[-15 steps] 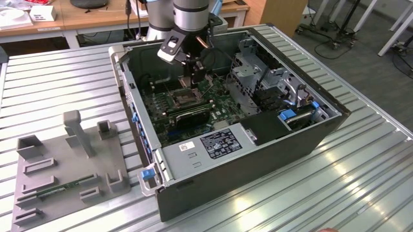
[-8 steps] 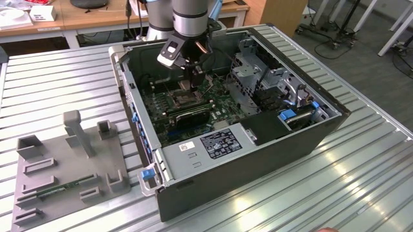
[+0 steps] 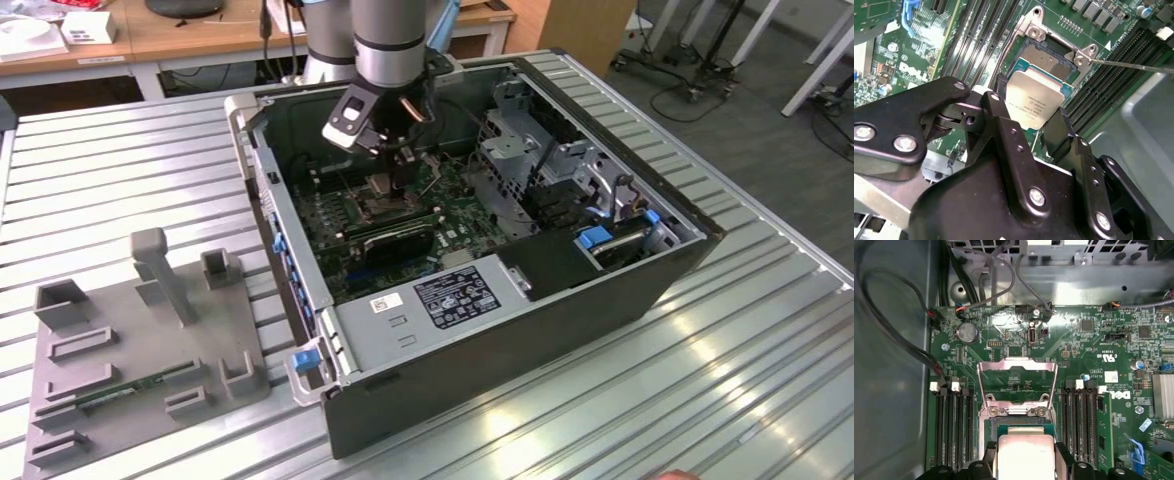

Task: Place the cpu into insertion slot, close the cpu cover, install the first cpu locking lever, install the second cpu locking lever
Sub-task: 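Place the cpu into insertion slot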

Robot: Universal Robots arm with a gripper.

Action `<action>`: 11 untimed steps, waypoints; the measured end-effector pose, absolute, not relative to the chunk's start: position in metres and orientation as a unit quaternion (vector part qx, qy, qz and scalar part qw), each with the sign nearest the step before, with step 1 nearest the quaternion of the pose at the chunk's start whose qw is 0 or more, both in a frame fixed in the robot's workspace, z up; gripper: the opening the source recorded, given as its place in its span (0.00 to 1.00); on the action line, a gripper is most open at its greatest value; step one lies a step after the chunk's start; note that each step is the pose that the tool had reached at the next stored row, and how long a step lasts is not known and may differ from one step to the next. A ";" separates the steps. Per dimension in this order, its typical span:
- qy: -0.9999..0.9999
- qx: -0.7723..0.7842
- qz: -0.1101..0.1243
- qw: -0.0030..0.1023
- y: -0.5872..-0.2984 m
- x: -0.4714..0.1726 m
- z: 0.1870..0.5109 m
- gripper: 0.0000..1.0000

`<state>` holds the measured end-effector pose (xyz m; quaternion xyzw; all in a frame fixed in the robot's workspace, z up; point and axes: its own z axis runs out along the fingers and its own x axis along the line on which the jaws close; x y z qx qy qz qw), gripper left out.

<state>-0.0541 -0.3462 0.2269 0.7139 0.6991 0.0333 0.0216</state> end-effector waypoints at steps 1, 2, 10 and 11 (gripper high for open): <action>0.699 0.714 0.033 0.022 -0.346 -0.054 0.225 0.54; 0.699 0.714 0.033 0.022 -0.346 -0.055 0.223 0.54; 0.698 0.715 0.033 0.022 -0.346 -0.056 0.219 0.54; 0.698 0.715 0.034 0.022 -0.346 -0.056 0.219 0.54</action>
